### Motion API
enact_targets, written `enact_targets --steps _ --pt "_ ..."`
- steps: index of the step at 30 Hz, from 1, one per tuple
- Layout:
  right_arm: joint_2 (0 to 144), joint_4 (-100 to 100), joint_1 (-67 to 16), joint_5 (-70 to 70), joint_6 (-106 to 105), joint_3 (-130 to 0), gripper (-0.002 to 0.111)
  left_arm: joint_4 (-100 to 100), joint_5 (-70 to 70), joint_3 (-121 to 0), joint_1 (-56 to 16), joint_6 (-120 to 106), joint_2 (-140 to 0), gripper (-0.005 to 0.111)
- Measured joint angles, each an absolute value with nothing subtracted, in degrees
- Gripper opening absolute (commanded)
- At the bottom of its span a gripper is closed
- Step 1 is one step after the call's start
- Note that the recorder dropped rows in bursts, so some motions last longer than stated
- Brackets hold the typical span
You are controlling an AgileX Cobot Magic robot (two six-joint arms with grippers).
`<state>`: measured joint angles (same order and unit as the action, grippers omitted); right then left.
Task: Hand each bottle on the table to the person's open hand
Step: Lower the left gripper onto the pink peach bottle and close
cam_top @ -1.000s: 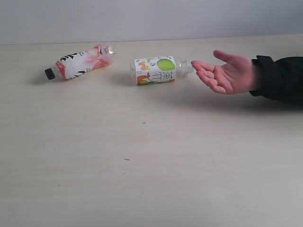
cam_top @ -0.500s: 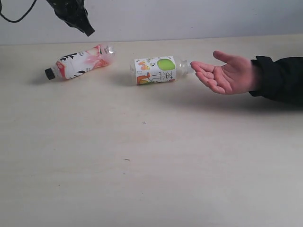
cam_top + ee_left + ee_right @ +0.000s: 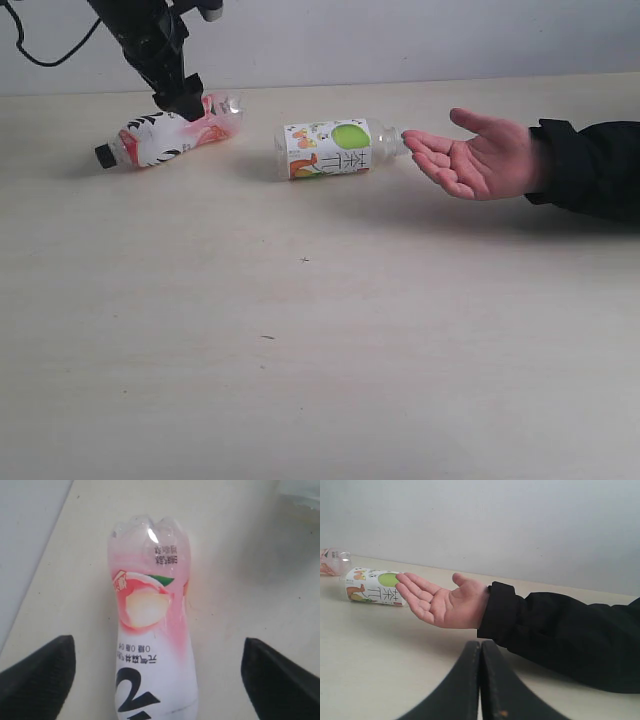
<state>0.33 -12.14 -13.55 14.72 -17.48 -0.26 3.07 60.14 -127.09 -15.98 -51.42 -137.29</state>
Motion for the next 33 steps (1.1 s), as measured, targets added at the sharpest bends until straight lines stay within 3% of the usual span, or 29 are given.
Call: enact_targets --steps 27,30,33 --pt "0.3 -12.1 -13.5 14.7 -17.5 -0.3 0.000 -4.8 54.1 -127.1 -16.0 -44.0 -144.6 0.086" --pt "0.3 -12.1 -13.5 14.7 -17.5 -0.3 0.000 -4.8 54.1 -127.1 -16.0 -44.0 -145.2 0.076" --pt "0.3 -12.1 -13.5 14.7 -17.5 -0.3 0.000 -5.2 54.2 -127.1 -16.0 -43.8 -145.3 0.050"
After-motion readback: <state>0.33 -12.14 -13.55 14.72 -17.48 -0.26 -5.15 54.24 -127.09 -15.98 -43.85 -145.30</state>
